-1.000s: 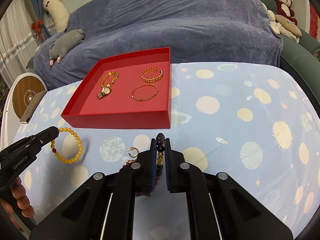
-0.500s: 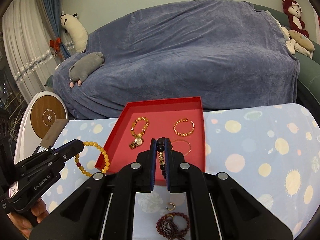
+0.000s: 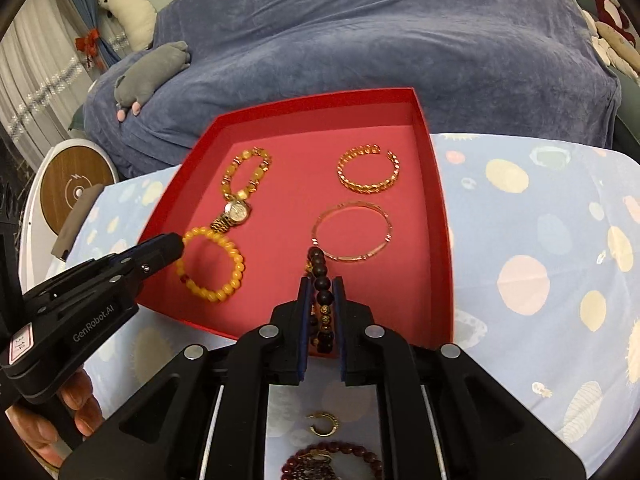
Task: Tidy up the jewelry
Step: 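Carry both bead bracelets into the red box and open both tools, then grasp the dark red bead strand with the right tool while the left grasps the red bead bracelet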
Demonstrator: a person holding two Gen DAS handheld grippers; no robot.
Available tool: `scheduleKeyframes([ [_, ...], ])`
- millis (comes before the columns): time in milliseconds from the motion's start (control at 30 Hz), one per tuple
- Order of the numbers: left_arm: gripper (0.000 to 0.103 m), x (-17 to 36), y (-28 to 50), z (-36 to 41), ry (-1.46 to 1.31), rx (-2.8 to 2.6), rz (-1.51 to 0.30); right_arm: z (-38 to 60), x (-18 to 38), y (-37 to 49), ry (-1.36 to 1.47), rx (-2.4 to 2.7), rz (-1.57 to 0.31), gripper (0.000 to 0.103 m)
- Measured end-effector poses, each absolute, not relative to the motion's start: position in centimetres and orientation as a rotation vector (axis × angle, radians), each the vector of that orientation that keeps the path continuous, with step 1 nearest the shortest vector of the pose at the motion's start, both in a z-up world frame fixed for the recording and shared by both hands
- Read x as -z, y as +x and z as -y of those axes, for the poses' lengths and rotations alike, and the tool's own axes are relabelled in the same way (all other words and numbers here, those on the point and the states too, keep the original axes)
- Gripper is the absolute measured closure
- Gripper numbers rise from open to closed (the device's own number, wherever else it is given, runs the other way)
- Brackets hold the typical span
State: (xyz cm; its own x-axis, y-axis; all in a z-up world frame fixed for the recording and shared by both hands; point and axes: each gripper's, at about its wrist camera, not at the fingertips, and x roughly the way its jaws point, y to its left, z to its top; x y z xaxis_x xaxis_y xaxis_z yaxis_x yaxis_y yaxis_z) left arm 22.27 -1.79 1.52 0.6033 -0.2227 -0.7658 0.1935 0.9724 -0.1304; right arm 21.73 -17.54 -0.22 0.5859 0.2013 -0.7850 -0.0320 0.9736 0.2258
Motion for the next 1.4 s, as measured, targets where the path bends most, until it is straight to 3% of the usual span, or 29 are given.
scheduleKeyframes([
  [33, 0.076, -1.2, 22.1, 1.6, -0.030, 0.228, -0.889, 17.7, 0.3, 21.5, 0.182, -0.129, -0.930, 0.091],
  [100, 0.069, -0.6, 21.9, 1.0, -0.026, 0.207, -0.894, 17.9, 0.4, 21.2, 0.147, -0.107, -0.926, 0.089],
  [167, 0.069, 0.1, 21.7, 0.5, -0.019, 0.196, -0.912, 18.3, 0.5, 20.6, 0.130, -0.083, -0.914, 0.073],
  [633, 0.069, 0.5, 18.5, 0.1, 0.049, 0.215, -0.877, 18.7, 0.2, 18.6, 0.121, -0.070, -0.919, 0.073],
  [933, 0.067, -2.7, 15.0, -1.2, -0.008, 0.237, -0.857, 19.6, -2.7, 12.4, 0.141, -0.082, -0.871, 0.071],
  [1400, 0.065, -1.7, 9.5, -1.3, -0.058, 0.302, -0.915, 17.0, 1.4, 8.8, 0.159, -0.117, -0.986, 0.071],
])
